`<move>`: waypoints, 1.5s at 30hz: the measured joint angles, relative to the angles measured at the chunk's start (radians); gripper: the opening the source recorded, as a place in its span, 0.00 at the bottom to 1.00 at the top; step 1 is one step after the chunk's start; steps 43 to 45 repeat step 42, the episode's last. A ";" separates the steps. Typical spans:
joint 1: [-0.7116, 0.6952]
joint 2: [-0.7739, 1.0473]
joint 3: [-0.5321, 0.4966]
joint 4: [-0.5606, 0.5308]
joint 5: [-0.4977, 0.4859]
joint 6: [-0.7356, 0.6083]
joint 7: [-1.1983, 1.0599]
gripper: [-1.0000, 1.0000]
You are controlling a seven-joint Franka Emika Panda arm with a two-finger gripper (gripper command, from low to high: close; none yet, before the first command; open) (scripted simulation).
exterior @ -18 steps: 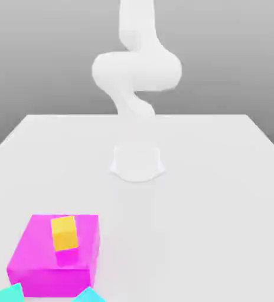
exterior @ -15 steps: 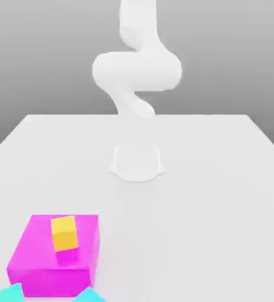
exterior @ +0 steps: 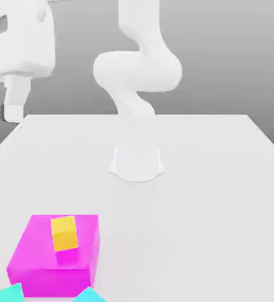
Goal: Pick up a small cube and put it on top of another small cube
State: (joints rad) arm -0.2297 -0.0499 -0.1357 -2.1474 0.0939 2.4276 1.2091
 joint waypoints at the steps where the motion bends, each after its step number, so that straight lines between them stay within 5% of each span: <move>1: -0.015 0.036 -0.006 0.007 0.006 0.006 0.019 0.50; 18: -0.170 0.657 -0.075 0.137 0.140 0.170 0.251 0.50; 19: -0.176 0.683 -0.068 0.143 0.147 0.189 0.247 0.00; 26: -0.176 0.685 -0.069 0.143 0.150 0.191 0.246 0.00; 34: -0.059 0.422 -0.035 0.045 0.016 0.038 0.144 0.00; 38: -0.045 0.494 -0.001 0.030 0.015 0.129 0.091 0.00; 39: -0.046 0.510 0.002 0.029 0.019 0.145 0.087 1.00; 45: -0.046 0.510 0.002 0.029 0.019 0.145 0.087 1.00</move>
